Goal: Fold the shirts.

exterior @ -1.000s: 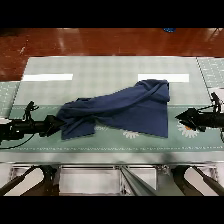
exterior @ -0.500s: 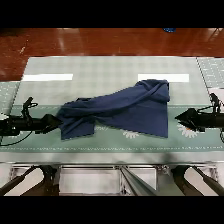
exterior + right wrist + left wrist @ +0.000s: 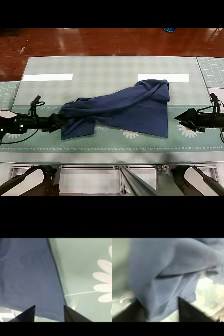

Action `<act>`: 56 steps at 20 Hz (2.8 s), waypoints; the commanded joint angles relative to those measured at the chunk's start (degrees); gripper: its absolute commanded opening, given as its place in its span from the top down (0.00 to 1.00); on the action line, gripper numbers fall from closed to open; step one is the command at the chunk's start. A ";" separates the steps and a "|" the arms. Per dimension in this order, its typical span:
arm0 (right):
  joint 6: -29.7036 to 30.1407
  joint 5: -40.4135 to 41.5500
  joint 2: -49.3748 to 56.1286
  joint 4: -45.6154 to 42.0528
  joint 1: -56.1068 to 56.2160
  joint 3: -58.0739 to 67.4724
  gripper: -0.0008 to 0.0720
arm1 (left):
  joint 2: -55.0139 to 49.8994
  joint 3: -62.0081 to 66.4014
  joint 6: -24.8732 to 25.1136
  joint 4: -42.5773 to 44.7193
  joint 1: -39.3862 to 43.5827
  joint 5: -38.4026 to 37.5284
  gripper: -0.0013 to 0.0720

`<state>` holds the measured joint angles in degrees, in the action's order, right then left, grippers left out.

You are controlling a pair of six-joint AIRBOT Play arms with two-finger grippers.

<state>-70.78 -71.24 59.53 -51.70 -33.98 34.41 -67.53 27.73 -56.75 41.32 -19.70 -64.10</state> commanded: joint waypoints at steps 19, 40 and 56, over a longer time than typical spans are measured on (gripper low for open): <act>-5.16 11.65 7.10 5.64 12.79 -9.14 0.43 | -3.34 3.87 -0.79 -3.02 2.95 -3.13 0.96; -11.43 -2.54 -0.13 -2.95 18.78 75.73 0.95 | 0.70 84.08 -23.10 -11.04 -0.72 -9.90 0.96; -17.81 -23.78 -24.52 -23.87 18.80 76.72 0.94 | 30.27 88.52 -33.14 41.79 17.59 -24.98 0.96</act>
<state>-87.66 -89.56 36.56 -72.82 -15.20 111.28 -40.93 117.05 -87.61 70.39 -9.91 -83.53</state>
